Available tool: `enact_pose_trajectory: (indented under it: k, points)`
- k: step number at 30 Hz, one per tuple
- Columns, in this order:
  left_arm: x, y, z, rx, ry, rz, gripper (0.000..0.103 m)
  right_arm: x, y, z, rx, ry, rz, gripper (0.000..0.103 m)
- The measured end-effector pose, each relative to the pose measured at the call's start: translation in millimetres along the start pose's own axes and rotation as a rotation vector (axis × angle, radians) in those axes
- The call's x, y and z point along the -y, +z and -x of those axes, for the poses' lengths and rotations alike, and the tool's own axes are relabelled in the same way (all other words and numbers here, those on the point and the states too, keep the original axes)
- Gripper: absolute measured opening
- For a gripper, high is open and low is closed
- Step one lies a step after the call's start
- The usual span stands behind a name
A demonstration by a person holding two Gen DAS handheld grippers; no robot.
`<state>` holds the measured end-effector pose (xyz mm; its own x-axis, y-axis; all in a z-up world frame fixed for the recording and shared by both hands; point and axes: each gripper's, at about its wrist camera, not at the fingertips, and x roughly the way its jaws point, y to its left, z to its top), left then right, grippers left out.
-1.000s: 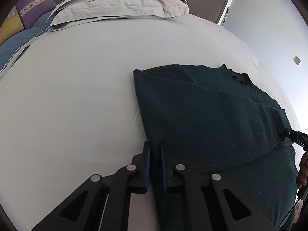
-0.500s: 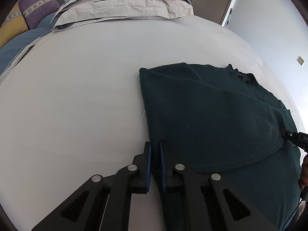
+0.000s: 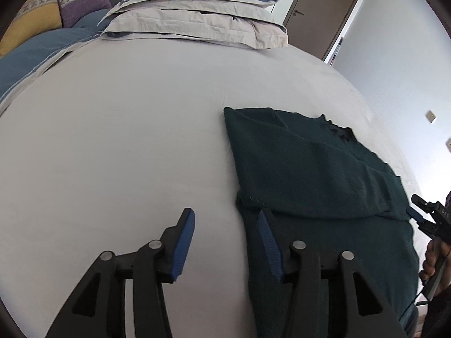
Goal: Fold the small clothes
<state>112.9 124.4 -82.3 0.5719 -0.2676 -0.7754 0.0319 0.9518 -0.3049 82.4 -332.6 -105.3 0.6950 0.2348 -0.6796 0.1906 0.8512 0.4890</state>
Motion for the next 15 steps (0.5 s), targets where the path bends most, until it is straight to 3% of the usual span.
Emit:
enact_pose_trajectory:
  k: [4, 9, 15]
  points:
    - [-8.0, -48.3, 32.6, -0.046, -0.091, 0.044, 0.059, 10.9, -35.7, 51.2, -0.001, 0.071, 0.012, 0.062]
    - [-13.9, -113.2, 52.0, -0.157, -0.186, 0.117, 0.059, 23.4, -91.2, 100.2, -0.012, 0.094, 0.056, 0.062]
    - [-3.5, -153.3, 69.4, -0.211, -0.223, 0.101, 0.059, 47.1, -141.0, 138.2, -0.047, 0.116, 0.044, 0.06]
